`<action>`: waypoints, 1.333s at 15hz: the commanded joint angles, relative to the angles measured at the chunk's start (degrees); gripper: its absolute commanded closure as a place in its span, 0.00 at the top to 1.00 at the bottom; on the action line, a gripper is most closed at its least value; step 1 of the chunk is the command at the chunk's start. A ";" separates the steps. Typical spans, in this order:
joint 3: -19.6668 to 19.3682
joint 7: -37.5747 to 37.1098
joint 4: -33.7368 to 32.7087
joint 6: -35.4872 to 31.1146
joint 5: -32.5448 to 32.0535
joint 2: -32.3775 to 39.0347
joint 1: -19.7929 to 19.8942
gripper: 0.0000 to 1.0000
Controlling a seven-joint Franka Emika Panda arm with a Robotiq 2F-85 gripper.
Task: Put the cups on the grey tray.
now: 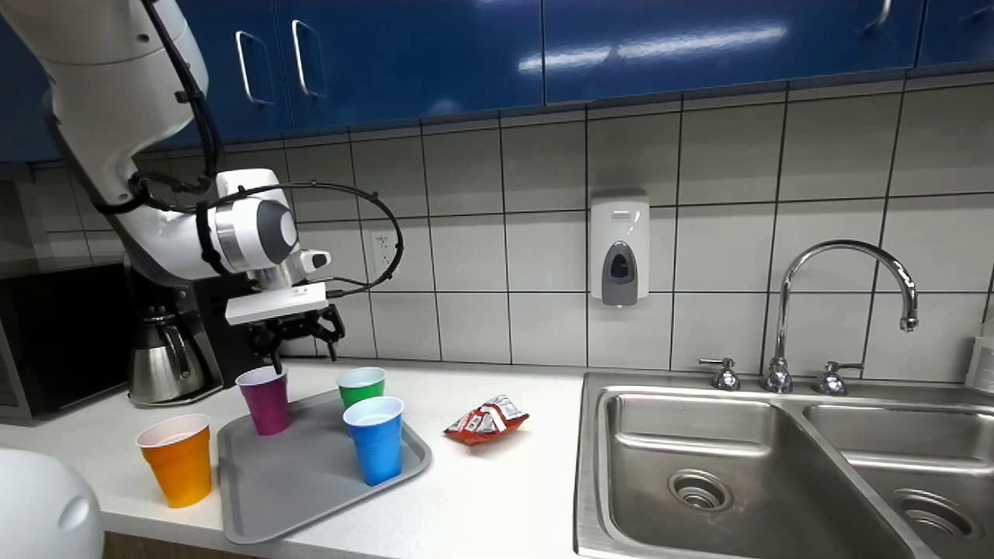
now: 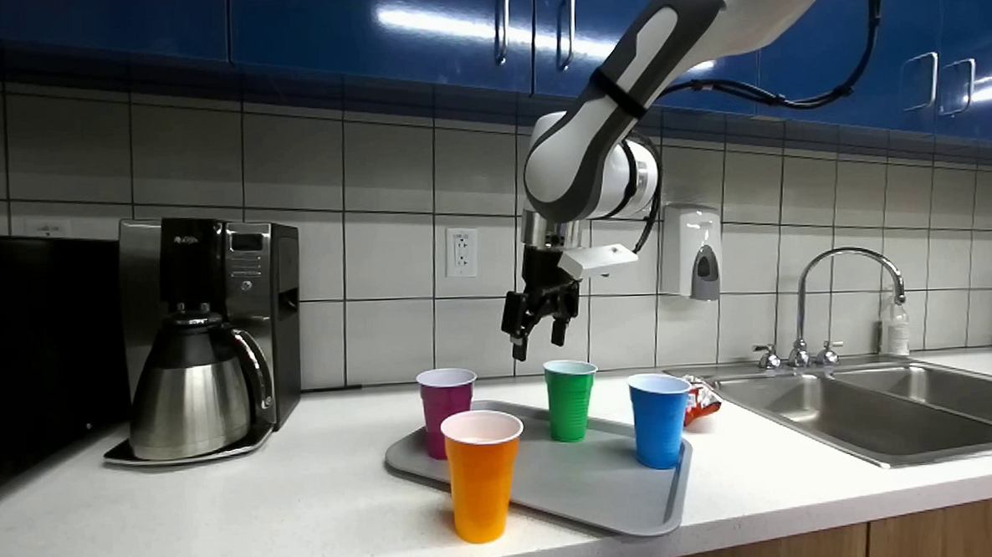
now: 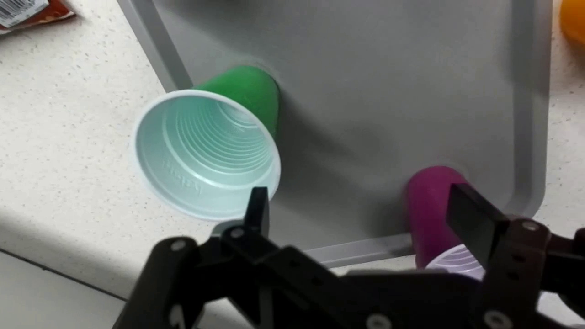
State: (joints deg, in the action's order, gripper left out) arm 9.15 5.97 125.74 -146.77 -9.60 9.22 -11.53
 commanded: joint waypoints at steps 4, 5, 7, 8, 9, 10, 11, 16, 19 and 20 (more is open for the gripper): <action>1.74 1.21 6.28 0.09 0.19 -5.20 -0.40 1.00; 2.08 1.67 6.88 0.01 0.74 -5.74 -0.54 1.00; 2.75 2.04 7.82 0.02 0.86 -6.32 -0.89 1.00; 3.10 2.43 8.12 0.05 1.26 -6.51 -0.98 1.00; 3.45 2.91 8.48 -0.14 1.79 -6.80 -1.07 1.00; 3.72 3.46 8.73 -0.18 2.29 -7.02 -1.17 1.00; 4.01 4.26 8.89 -0.12 2.91 -7.23 -1.25 1.00; 5.32 9.53 9.01 0.60 6.76 -6.82 -1.71 1.00; 5.98 12.76 9.08 1.03 8.12 -6.07 -2.12 1.00; 6.18 13.34 9.02 1.15 8.26 -5.77 -2.24 1.00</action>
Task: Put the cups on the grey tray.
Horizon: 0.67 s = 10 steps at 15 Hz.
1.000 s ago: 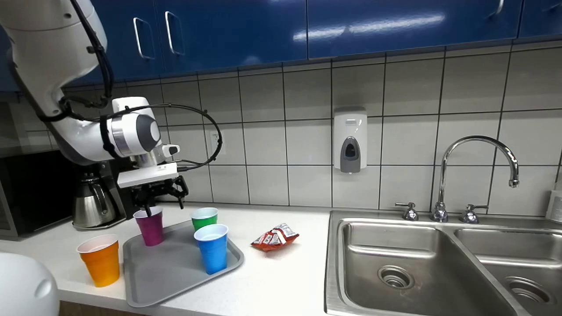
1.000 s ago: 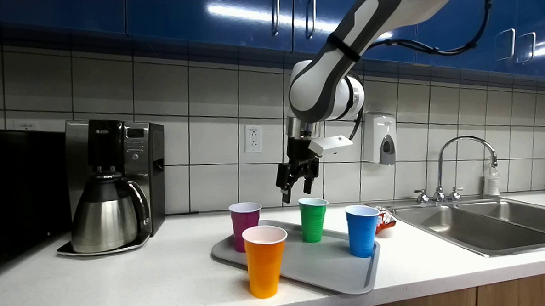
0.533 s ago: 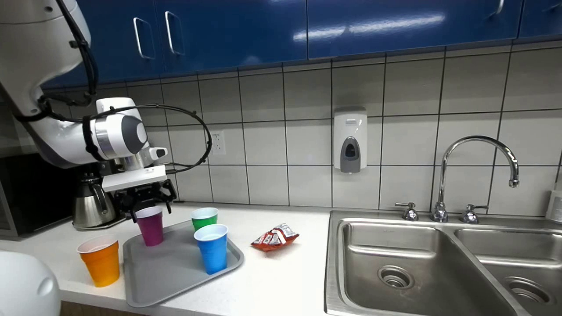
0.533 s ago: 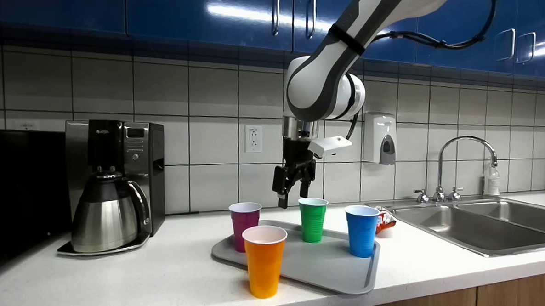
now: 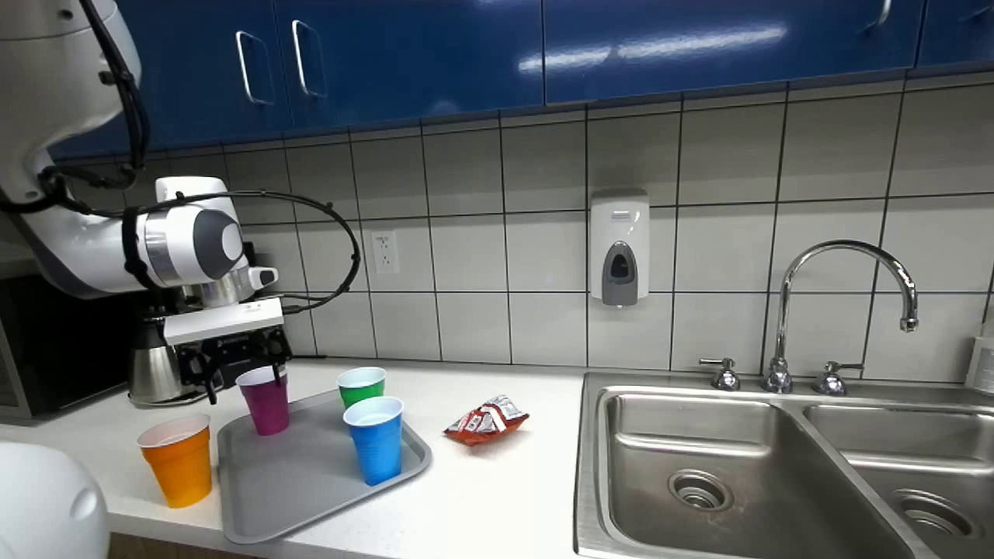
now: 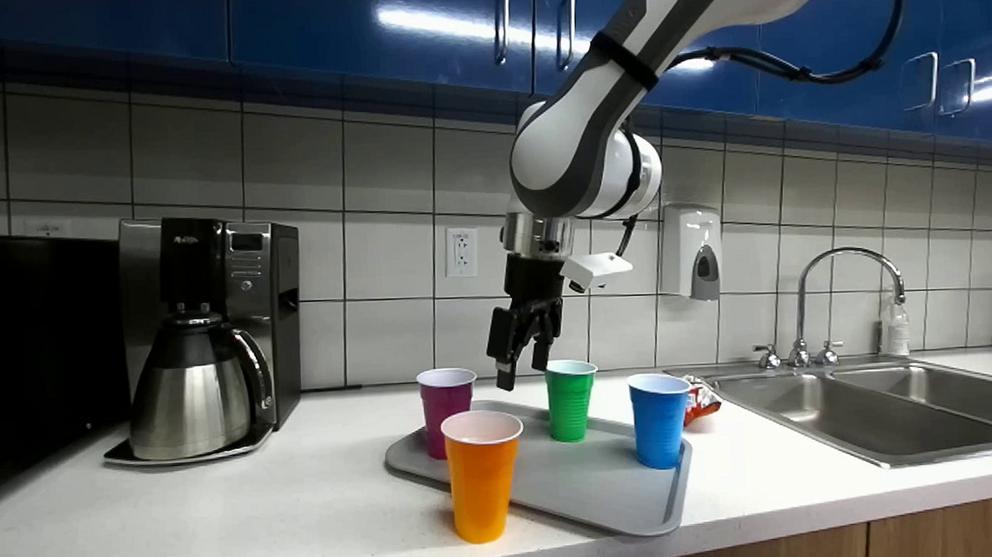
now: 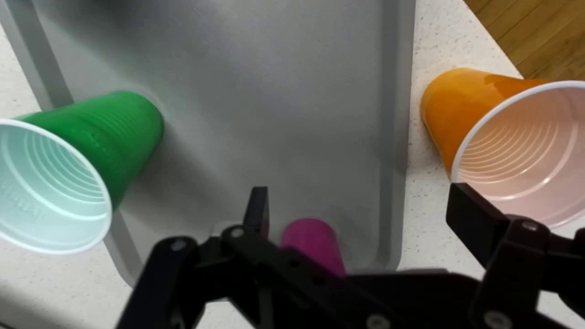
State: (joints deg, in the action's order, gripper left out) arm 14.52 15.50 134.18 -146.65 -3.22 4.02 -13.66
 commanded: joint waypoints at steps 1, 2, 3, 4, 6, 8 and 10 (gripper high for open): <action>0.97 4.60 0.50 1.08 2.06 -0.28 -0.19 1.00; 1.13 5.26 0.44 1.11 2.25 -0.04 -0.22 1.00; 1.28 5.72 0.33 1.18 2.29 0.24 -0.24 1.00; 1.39 6.21 0.16 1.35 2.31 0.51 -0.25 1.00; 1.58 6.90 0.04 1.33 2.17 0.84 -0.28 1.00; 1.78 7.30 -0.08 1.26 2.05 1.09 -0.28 1.00; 2.02 8.06 -0.13 1.29 2.30 1.13 -0.28 1.00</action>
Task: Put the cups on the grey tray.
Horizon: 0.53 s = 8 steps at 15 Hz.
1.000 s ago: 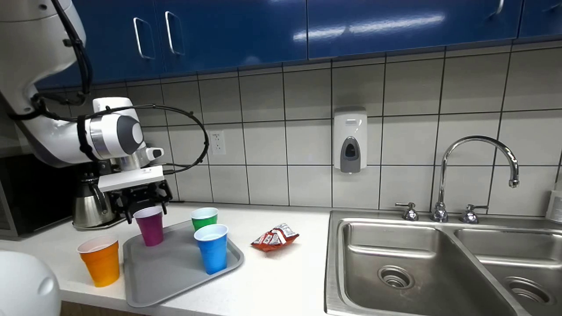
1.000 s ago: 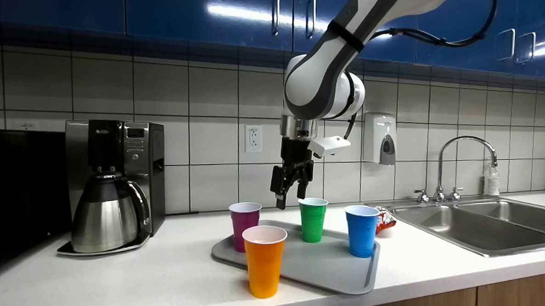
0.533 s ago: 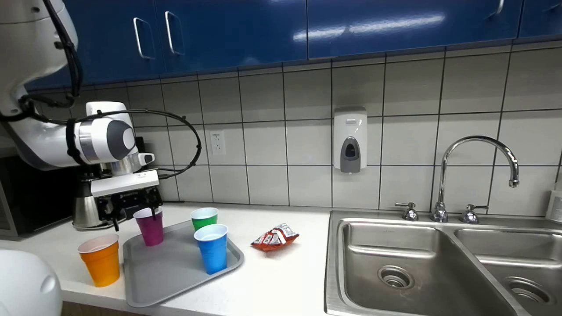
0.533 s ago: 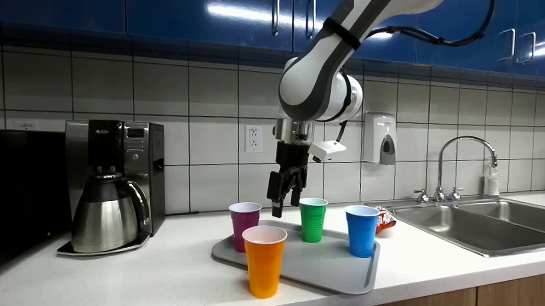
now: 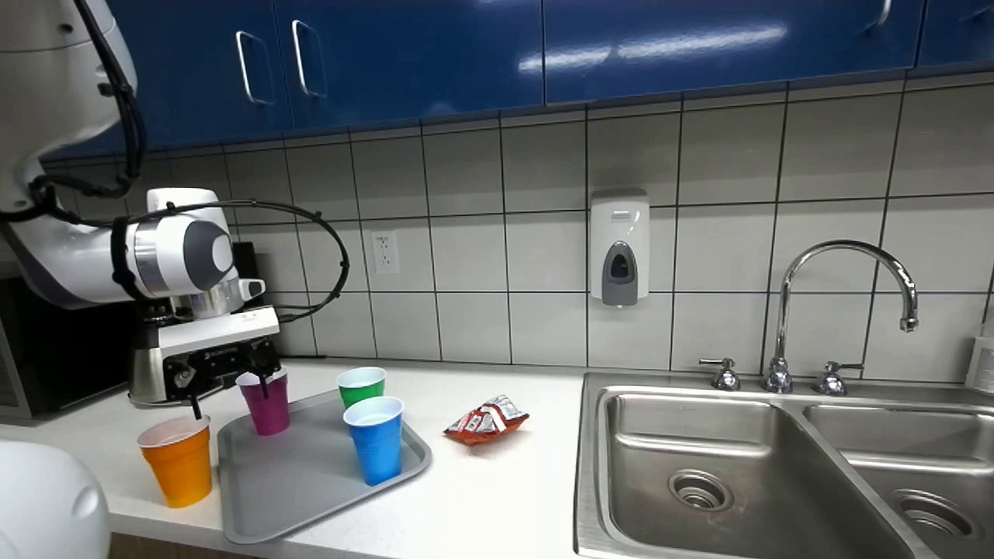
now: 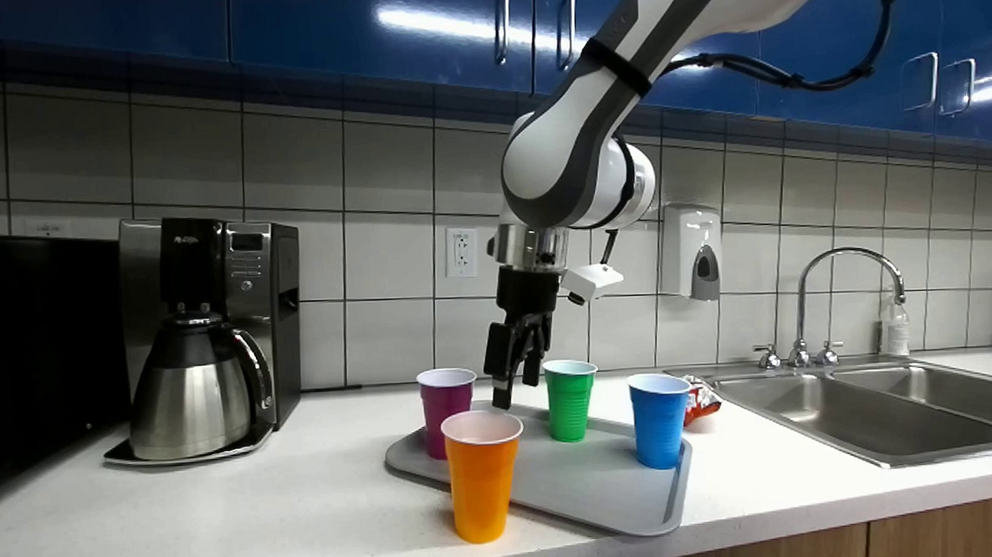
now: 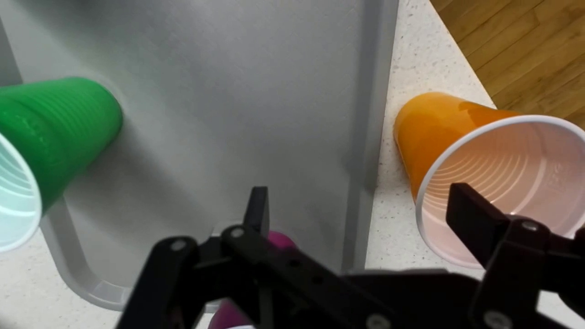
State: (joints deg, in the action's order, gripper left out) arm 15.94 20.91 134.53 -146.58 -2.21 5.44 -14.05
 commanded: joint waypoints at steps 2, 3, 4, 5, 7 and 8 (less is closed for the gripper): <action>0.85 3.92 -0.60 1.42 2.10 -0.36 0.18 1.00; 0.93 4.40 -0.60 1.51 2.49 -0.35 0.20 1.00; 1.06 4.56 -0.72 1.65 2.62 -0.15 0.08 1.00; 1.23 5.10 -0.62 1.76 2.88 -0.20 0.03 1.00; 1.59 5.49 -0.73 1.93 2.82 0.10 -0.17 1.00; 1.70 5.40 -0.85 2.00 2.65 0.41 -0.27 1.00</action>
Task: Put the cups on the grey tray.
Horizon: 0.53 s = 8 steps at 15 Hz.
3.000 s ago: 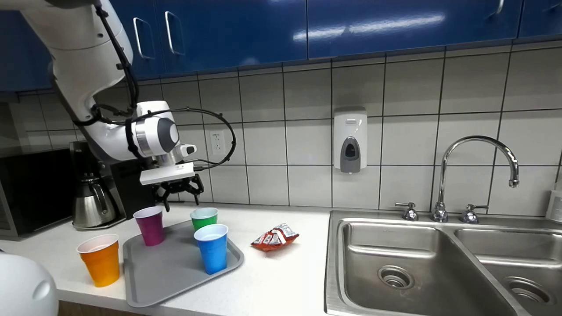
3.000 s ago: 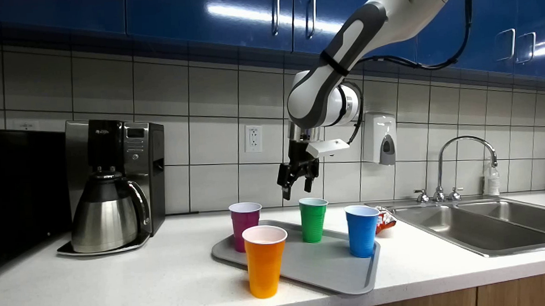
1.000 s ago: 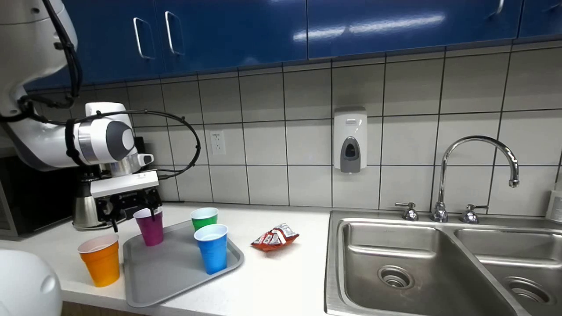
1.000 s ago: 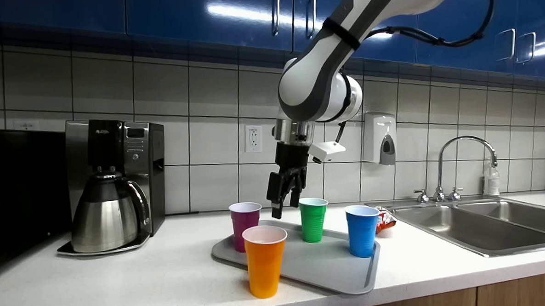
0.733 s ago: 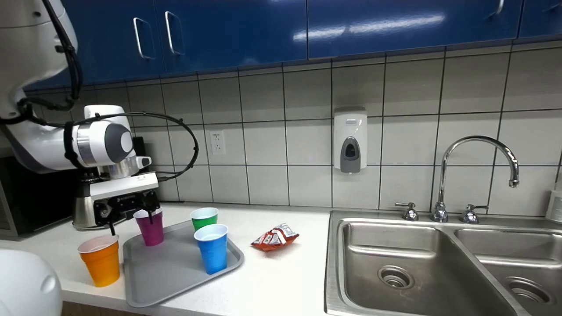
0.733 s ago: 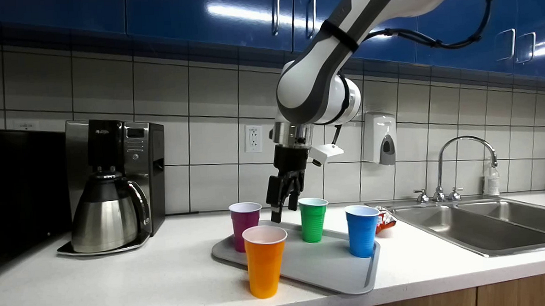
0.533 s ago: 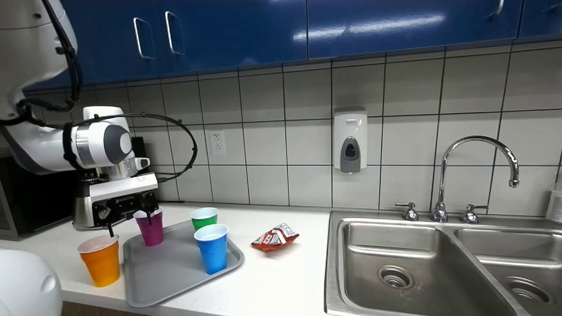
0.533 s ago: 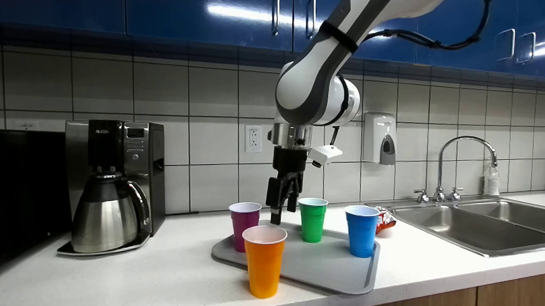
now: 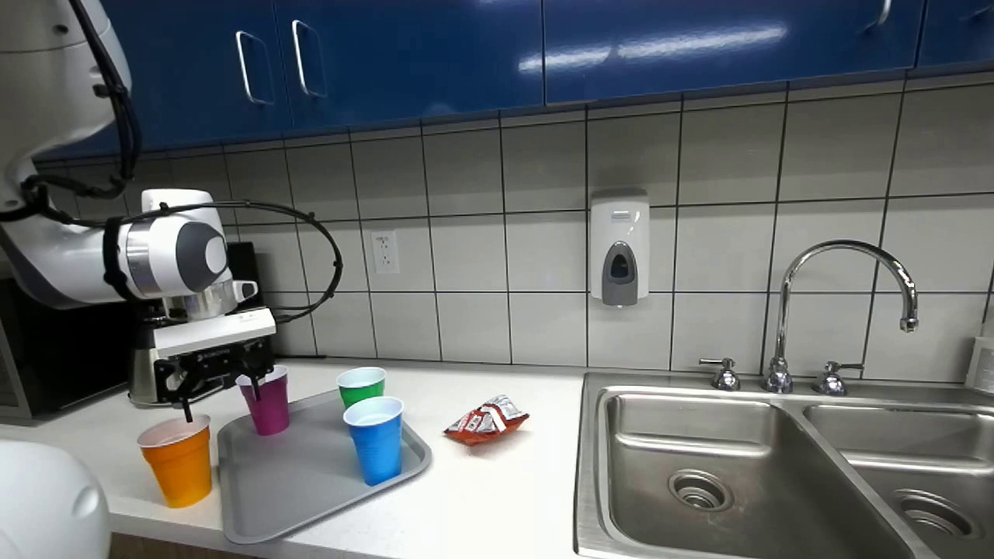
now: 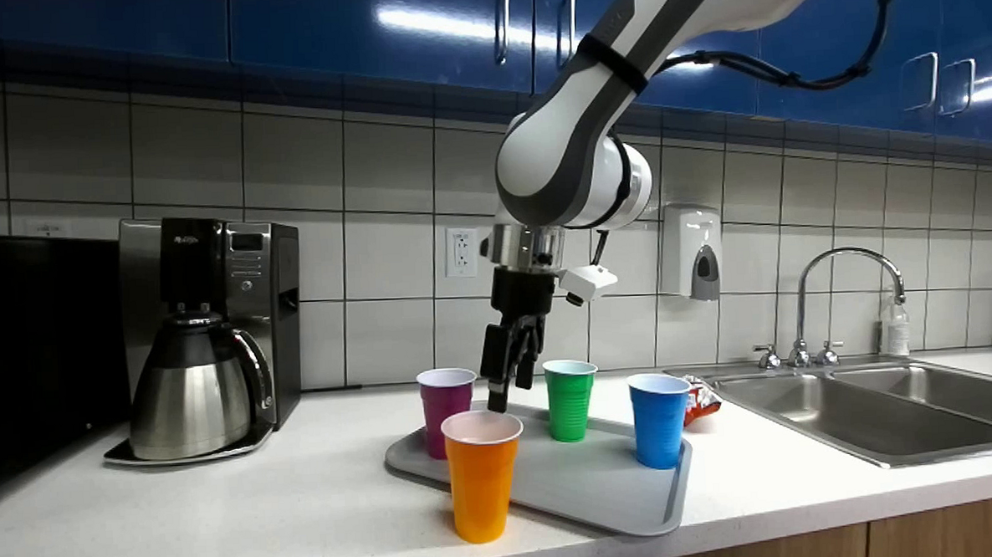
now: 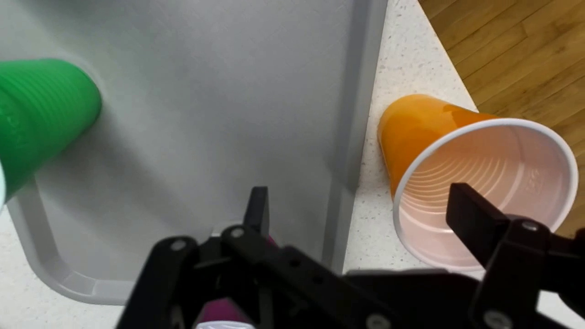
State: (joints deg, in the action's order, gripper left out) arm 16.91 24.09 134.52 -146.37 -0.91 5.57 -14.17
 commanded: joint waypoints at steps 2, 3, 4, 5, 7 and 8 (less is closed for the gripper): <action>0.89 1.54 -1.12 1.45 0.80 1.28 -0.29 1.00; 0.88 1.22 -1.34 1.48 0.49 1.84 -0.34 1.00; 0.90 1.19 -1.44 1.37 0.47 2.25 -0.35 1.00; 0.88 0.95 -1.59 1.31 0.24 2.61 -0.39 1.00; 0.93 0.78 -1.90 1.34 0.07 3.32 -0.36 1.00; 0.95 0.54 -2.03 1.24 -0.13 3.68 -0.40 1.00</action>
State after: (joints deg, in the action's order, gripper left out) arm 17.46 24.15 134.11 -146.30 -0.91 8.14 -14.67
